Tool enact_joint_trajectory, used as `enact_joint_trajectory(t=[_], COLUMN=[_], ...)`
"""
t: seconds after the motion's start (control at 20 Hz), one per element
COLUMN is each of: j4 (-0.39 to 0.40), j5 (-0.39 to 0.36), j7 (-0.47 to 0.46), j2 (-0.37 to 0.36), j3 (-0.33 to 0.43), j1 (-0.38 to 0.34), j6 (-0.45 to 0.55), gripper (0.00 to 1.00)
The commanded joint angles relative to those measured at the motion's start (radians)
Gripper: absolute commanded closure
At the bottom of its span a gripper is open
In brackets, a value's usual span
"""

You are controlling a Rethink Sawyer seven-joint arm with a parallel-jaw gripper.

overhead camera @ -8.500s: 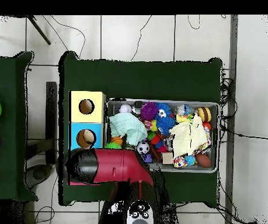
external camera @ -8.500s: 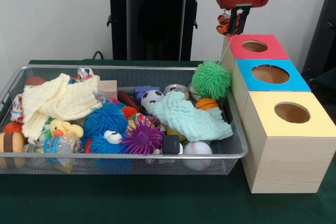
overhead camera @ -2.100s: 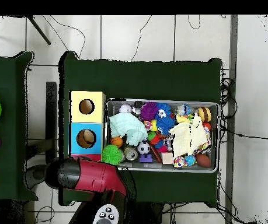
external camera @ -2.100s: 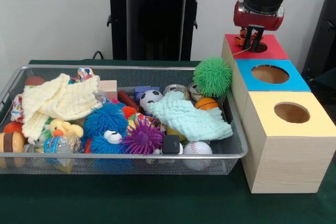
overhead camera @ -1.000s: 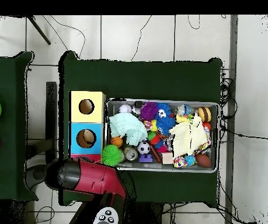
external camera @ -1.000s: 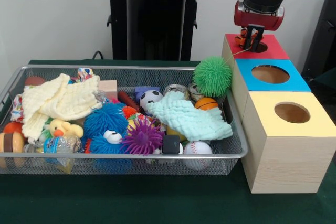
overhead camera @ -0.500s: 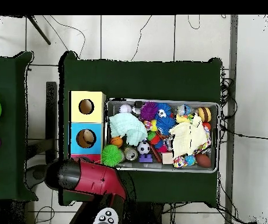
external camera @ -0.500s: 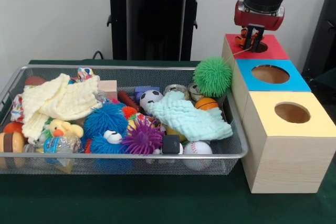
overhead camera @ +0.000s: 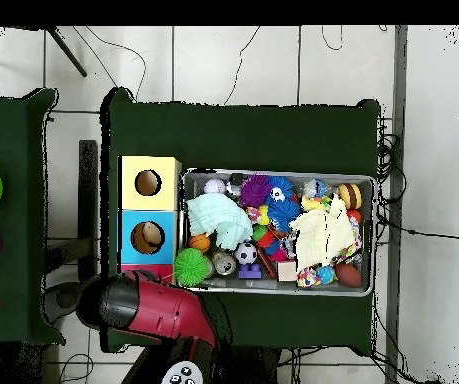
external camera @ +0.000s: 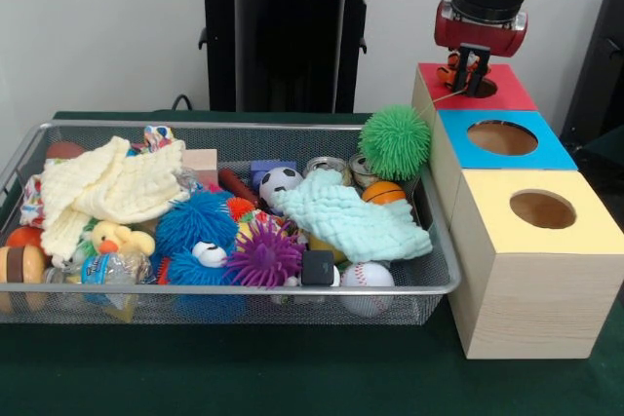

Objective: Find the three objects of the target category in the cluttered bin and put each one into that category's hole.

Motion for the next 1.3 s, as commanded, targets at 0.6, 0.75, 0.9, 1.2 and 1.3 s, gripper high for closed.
enact_joint_trajectory(t=[0.6, 0.75, 0.9, 1.2, 1.3], j4=[0.069, 0.071, 0.061, 0.047, 0.042], j5=[0.071, 0.08, 0.081, 0.073, 0.071], j7=[0.277, 0.275, 0.273, 0.27, 0.27], j2=[0.109, 0.108, 0.111, 0.114, 0.116], j3=[0.117, 0.124, 0.116, 0.098, 0.093], j1=[0.02, 0.014, 0.017, 0.025, 0.027], j6=[-0.126, -0.117, -0.107, -0.099, -0.094], gripper=[1.0, 1.0, 1.0, 0.0, 0.0])
